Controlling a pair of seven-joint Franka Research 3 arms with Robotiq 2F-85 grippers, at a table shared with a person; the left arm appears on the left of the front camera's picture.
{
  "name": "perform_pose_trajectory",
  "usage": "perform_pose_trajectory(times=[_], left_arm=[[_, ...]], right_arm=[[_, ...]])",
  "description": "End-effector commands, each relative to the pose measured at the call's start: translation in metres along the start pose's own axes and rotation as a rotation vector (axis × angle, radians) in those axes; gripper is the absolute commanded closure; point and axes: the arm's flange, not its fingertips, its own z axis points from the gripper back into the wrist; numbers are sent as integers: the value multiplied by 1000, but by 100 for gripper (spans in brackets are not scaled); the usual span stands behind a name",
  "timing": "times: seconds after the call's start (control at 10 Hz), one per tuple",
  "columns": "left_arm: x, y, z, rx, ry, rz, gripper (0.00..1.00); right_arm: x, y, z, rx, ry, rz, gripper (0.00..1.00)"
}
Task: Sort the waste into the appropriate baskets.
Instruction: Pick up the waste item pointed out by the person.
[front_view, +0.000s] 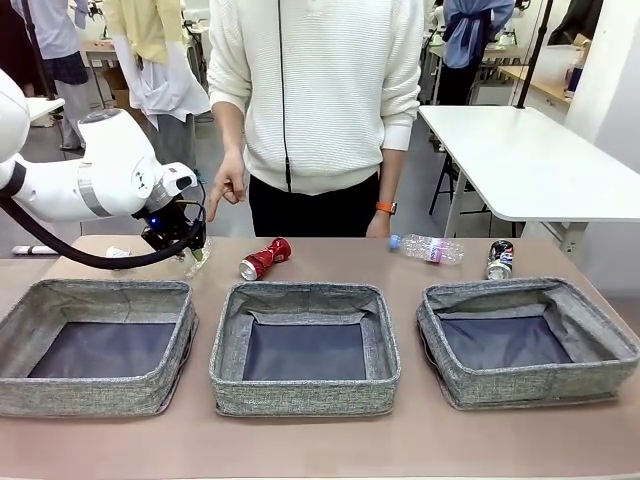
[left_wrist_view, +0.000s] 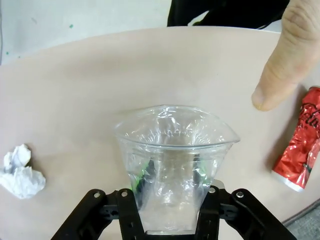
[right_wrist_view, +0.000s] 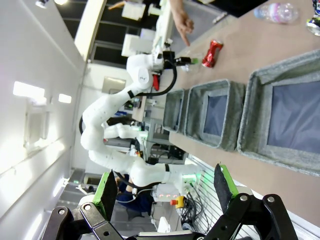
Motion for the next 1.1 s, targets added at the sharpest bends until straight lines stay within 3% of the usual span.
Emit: perform_pose_trajectory(times=[0.0,0.1,0.2,0.3,0.4,0.6,0.8,0.9,1.0], left_arm=[[-21,10,43,-18,39,65,59],[-37,17,93,-29,41,121,59],[-62,12,150,-111,128,196,59],[-84,1,196,-144,74,286,59],[-112,-11,225,-119,-51,440,59],[-184,-39,245,-150,-92,322,59],[-242,-56,236,-100,-215,271,59],[-182,-38,262,-145,-90,334,59],[-182,-38,262,-145,-90,334,59]], right_arm=[[1,1,0,7,1,25,0],[1,1,0,7,1,25,0],[1,1,0,7,1,25,0],[1,1,0,7,1,25,0],[1,1,0,7,1,25,0],[1,1,0,7,1,25,0],[1,1,0,7,1,25,0],[1,1,0,7,1,25,0],[1,1,0,7,1,25,0]])
